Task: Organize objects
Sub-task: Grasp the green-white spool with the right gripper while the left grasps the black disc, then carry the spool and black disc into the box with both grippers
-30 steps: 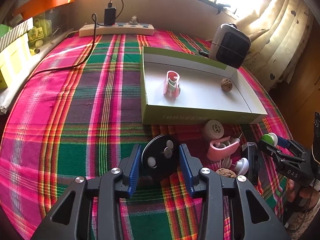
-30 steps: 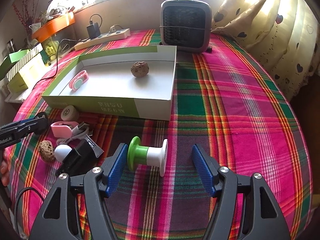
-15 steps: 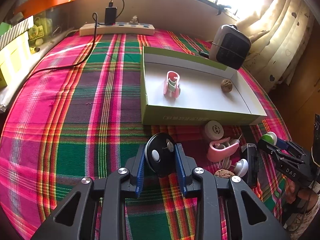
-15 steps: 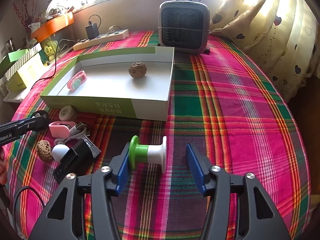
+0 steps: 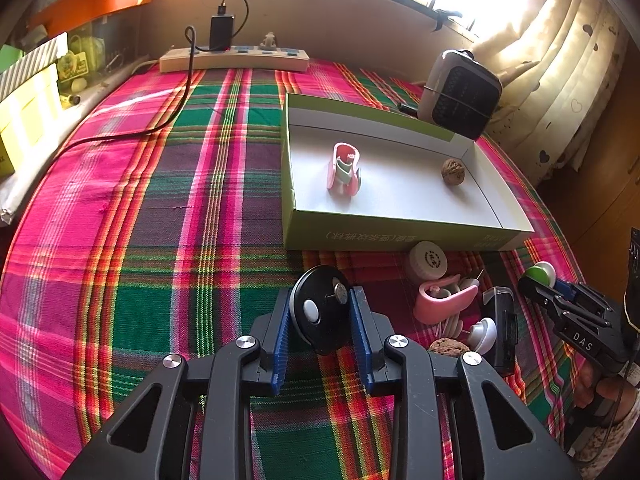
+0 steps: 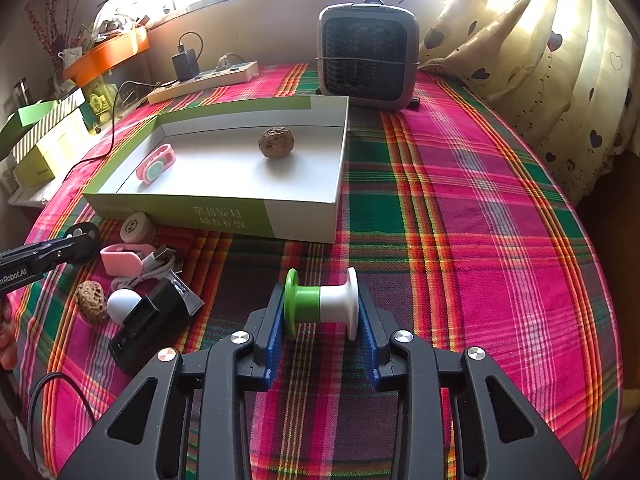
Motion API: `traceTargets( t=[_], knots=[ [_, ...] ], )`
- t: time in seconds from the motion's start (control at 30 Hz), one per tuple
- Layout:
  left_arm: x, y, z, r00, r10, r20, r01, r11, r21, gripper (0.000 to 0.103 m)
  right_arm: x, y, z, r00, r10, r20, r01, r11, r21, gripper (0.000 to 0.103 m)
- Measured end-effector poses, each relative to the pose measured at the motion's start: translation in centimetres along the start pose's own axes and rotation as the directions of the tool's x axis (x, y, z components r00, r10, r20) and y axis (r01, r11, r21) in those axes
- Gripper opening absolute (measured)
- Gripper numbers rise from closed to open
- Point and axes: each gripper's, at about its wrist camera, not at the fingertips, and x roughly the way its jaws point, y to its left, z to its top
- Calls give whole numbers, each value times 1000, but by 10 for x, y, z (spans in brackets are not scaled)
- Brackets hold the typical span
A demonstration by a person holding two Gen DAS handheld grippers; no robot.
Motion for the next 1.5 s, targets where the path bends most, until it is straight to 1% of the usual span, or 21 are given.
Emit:
traceTargets(
  t=[0.4,0.73,0.93,1.3,1.5],
  knots=[
    [0,0,0,1000,2,1,-2,1000,3,26,-1,1,0,1000,-2,0,2,1000,-2,34],
    [-2,-3,1,1000,19,4,-19,999,28,25,-1,1,0,1000,-3,-1,3,1000,-3,34],
    [-4,-8,0,1000,18,5,-18,999,45,25,-7,2,2,1000,1,21,-1,1000,-7,34],
    [-23,-16,3,999,21,49,-24,998,65,25,-19,4,6,999,9,49,-8,1000,-16,34],
    [-34,-25,16,996,18,86,-26,995,94,25,-28,7,14,997,19,75,-16,999,-30,34]
  ],
)
